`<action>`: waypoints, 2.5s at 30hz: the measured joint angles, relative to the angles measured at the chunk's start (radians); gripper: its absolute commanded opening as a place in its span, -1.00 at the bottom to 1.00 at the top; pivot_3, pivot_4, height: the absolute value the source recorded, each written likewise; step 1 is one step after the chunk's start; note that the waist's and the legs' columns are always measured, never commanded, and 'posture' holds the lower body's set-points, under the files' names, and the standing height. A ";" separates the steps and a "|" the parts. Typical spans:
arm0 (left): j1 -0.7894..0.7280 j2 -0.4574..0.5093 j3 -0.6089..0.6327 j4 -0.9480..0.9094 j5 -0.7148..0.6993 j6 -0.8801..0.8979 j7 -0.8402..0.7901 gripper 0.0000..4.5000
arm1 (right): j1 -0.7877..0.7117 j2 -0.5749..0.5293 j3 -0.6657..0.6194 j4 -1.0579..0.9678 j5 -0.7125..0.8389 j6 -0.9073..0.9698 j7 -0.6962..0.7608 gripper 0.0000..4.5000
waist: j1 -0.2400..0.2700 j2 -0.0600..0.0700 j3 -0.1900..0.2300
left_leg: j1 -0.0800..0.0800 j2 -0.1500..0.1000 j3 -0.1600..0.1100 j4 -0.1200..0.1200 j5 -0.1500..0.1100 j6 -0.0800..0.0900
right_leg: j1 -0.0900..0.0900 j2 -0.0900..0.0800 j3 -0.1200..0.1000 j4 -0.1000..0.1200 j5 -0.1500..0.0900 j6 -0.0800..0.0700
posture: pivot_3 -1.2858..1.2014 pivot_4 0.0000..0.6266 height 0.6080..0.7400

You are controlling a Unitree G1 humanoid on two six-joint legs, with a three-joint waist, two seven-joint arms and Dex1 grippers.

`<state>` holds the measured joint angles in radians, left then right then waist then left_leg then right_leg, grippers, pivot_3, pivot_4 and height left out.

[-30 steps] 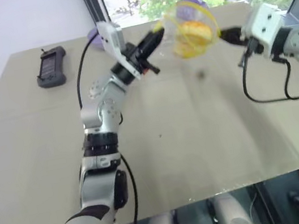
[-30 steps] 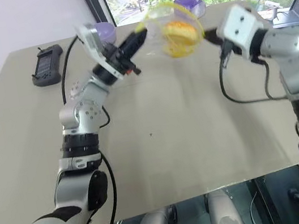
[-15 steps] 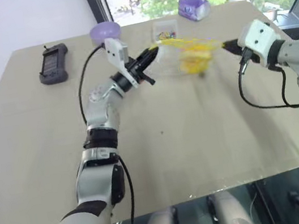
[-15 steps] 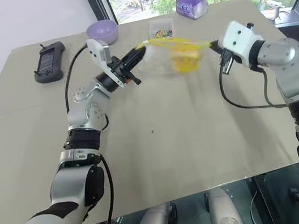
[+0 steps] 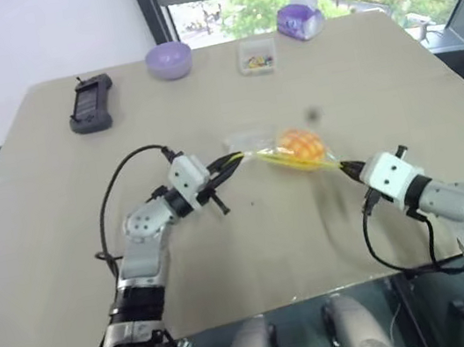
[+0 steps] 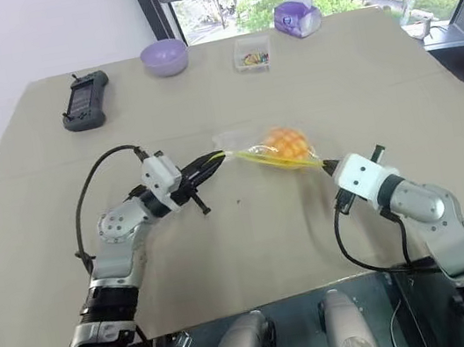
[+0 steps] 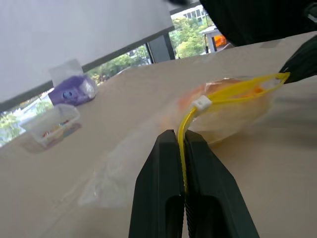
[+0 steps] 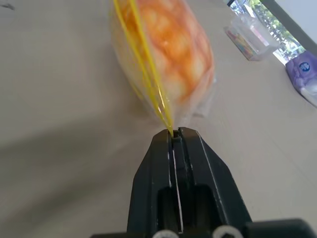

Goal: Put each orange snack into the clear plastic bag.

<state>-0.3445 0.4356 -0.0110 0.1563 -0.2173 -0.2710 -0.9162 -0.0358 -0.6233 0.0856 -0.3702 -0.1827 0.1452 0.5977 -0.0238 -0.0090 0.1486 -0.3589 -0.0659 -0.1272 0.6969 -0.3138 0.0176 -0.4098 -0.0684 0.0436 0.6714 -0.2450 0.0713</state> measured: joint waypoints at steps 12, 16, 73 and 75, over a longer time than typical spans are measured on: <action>0.004 0.033 -0.037 0.010 0.062 -0.083 -0.007 -1.00 | -0.246 0.016 -0.069 -0.296 0.233 0.310 0.072 0.05 | -0.007 0.000 0.000 | -0.001 0.003 0.001 -0.009 0.002 -0.004 | -0.002 0.001 0.001 -0.009 0.002 0.001 | 0.03 -0.52 1.00; -0.013 0.028 -0.050 0.007 0.066 -0.059 0.004 -1.00 | -0.451 0.129 0.157 -0.254 0.206 0.383 0.070 0.05 | -0.006 0.000 0.000 | -0.005 0.004 -0.002 -0.012 0.003 -0.005 | -0.006 0.002 -0.002 -0.011 0.001 0.000 | 0.03 -0.52 1.00; -0.233 -0.047 0.052 -0.185 -0.367 0.620 0.150 -1.00 | -0.579 0.028 0.203 -0.034 -0.007 0.253 0.155 -0.95 | -0.012 0.000 0.000 | -0.022 0.001 0.001 -0.008 0.002 -0.003 | -0.023 -0.002 -0.003 -0.011 0.002 0.000 | 0.03 -0.52 1.00; -0.243 -0.053 0.060 -0.184 -0.385 0.640 0.163 -1.00 | -0.545 0.003 0.187 -0.044 -0.007 0.252 0.151 -0.95 | -0.011 -0.001 0.000 | -0.023 0.001 0.001 -0.008 0.002 -0.003 | -0.023 -0.002 -0.003 -0.011 0.002 0.000 | 0.03 -0.52 1.00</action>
<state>-0.5878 0.3828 0.0487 -0.0278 -0.6020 0.3690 -0.7536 -0.5803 -0.6208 0.2728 -0.4145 -0.1899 0.3974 0.7486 -0.0346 -0.0095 0.1487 -0.3815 -0.0654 -0.1258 0.6887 -0.3119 0.0146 -0.4328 -0.0707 0.0411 0.6603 -0.2434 0.0715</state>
